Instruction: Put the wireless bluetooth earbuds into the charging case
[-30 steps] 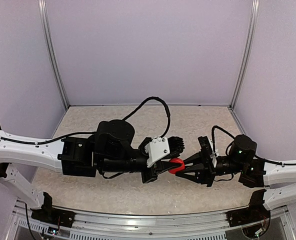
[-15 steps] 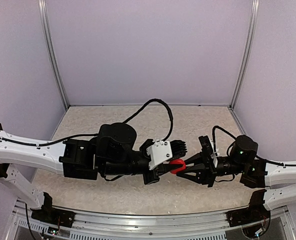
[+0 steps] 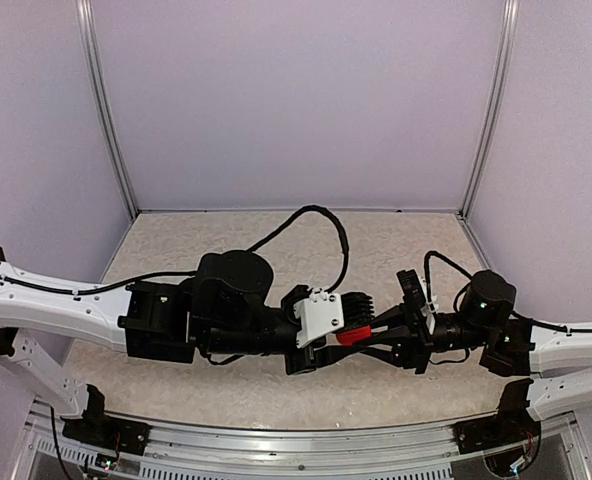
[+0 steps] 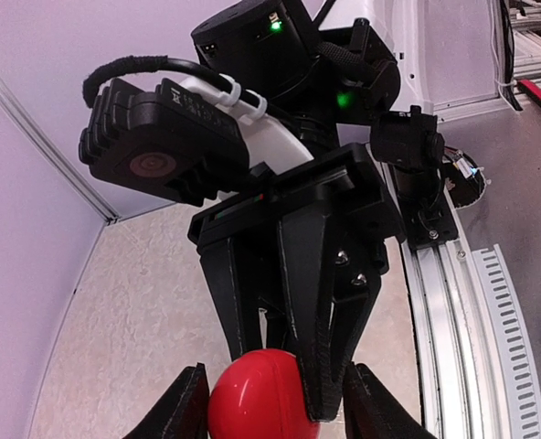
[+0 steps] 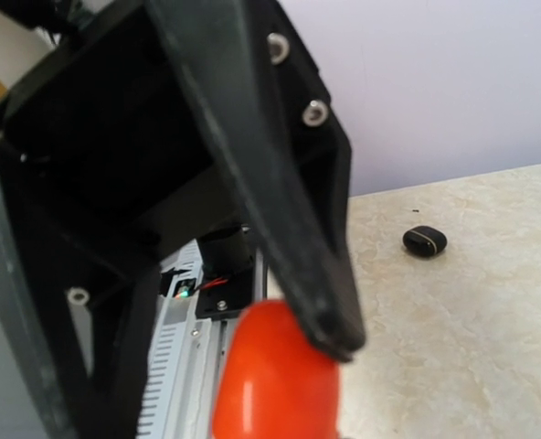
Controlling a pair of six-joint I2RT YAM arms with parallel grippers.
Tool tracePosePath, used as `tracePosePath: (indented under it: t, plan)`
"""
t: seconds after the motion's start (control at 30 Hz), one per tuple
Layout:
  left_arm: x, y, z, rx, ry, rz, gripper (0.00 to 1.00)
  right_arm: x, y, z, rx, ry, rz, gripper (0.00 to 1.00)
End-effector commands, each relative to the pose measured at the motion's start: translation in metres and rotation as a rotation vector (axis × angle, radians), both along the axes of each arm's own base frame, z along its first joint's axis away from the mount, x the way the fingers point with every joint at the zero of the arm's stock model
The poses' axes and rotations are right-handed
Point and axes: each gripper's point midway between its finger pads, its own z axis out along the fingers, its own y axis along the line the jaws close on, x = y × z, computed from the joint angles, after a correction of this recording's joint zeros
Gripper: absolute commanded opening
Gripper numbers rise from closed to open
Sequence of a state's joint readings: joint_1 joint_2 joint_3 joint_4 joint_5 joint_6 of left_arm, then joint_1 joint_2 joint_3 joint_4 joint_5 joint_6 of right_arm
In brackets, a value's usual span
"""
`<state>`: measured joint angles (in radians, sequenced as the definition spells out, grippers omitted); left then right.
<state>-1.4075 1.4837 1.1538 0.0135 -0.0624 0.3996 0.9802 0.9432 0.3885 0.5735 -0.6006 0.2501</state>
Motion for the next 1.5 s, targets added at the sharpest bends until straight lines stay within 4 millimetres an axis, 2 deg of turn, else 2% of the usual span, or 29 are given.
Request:
tracePosePath:
  t: [0.0, 0.23, 0.37, 0.43, 0.53, 0.7, 0.83, 0.9, 0.93, 1.03, 1.27, 1.47]
  plan:
    - [-0.046, 0.004, -0.055, 0.152, 0.031, -0.155, 0.48, 0.016, -0.008, 0.060, 0.194, -0.072, -0.101, 0.00]
    - [-0.053, -0.001, -0.070, 0.188, 0.014, -0.161, 0.45, 0.016, -0.012, 0.071, 0.233, -0.068, -0.108, 0.00]
    - [-0.033, 0.000, -0.064, 0.173, -0.032, -0.070, 0.46, 0.018, -0.011, 0.068, 0.222, -0.072, -0.120, 0.00]
    - [-0.010, 0.003, -0.050, 0.132, -0.043, 0.000, 0.48, 0.020, -0.010, 0.062, 0.205, -0.071, -0.127, 0.00]
    - [0.023, 0.011, -0.013, 0.014, -0.056, 0.095, 0.54, 0.021, -0.009, 0.054, 0.187, -0.066, -0.132, 0.00]
    - [0.052, 0.033, 0.049, -0.194, -0.093, 0.189, 0.73, 0.028, -0.009, 0.040, 0.150, -0.060, -0.166, 0.00]
    - [0.081, 0.053, 0.078, -0.311, -0.042, 0.303, 0.84, 0.041, -0.011, 0.031, 0.127, -0.047, -0.224, 0.00]
    - [0.099, 0.067, 0.081, -0.365, 0.013, 0.383, 0.97, 0.056, -0.016, 0.026, 0.113, -0.025, -0.281, 0.00]
    - [0.106, 0.074, 0.081, -0.387, 0.041, 0.420, 0.99, 0.065, -0.020, 0.024, 0.106, -0.010, -0.318, 0.00]
    - [0.132, 0.100, 0.074, -0.450, 0.144, 0.569, 0.99, 0.107, -0.034, 0.013, 0.051, 0.059, -0.465, 0.00]
    - [0.173, 0.155, 0.059, -0.586, 0.328, 0.829, 0.99, 0.201, -0.075, -0.027, -0.125, 0.231, -0.722, 0.00]
    - [0.202, 0.194, 0.032, -0.614, 0.452, 1.010, 0.99, 0.262, -0.114, -0.079, -0.208, 0.416, -0.810, 0.00]
